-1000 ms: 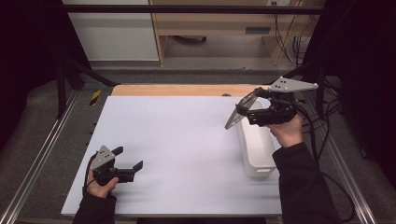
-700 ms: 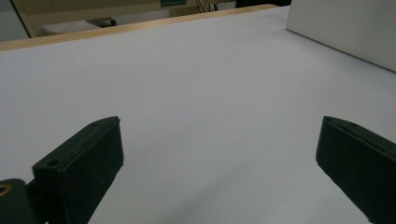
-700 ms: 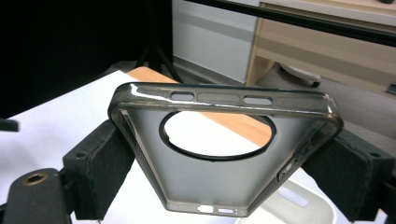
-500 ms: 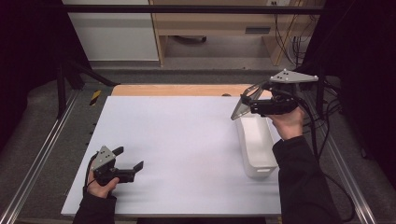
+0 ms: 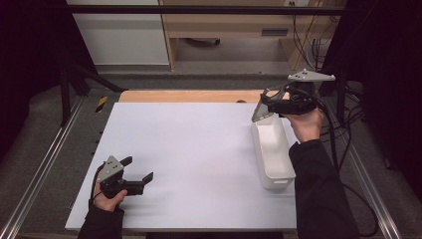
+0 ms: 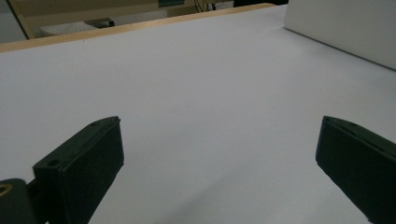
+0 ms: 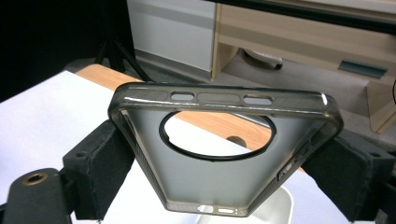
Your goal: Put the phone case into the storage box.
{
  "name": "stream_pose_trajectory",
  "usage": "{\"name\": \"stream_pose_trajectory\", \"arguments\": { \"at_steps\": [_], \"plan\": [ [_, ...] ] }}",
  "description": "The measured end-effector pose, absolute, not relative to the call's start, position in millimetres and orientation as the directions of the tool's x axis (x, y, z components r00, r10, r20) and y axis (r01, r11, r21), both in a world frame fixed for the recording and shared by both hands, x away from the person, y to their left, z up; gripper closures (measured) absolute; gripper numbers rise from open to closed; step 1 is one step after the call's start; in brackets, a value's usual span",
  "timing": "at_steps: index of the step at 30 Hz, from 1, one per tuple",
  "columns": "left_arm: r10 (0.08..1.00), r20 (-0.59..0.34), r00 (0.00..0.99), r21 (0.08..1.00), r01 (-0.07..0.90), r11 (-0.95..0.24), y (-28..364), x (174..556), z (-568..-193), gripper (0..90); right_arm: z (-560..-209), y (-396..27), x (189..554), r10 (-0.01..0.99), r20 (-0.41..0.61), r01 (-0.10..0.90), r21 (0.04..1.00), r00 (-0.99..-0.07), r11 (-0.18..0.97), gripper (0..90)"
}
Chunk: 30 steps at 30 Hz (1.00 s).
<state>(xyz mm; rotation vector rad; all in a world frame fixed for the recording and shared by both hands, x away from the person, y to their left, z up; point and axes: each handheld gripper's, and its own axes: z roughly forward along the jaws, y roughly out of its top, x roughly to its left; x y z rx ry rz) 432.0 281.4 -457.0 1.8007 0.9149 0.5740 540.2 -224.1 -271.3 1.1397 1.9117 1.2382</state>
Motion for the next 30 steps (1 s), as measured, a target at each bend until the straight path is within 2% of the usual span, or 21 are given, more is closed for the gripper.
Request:
{"name": "stream_pose_trajectory", "arguments": {
  "at_steps": [30],
  "plan": [
    [0.79,-0.017,0.613,0.917,0.324,-0.232,279.5,432.6,-458.8,0.7,-296.4,-226.8,584.3,0.939,-0.032,0.435,0.88,-0.342,0.188,13.0]
  ]
}}
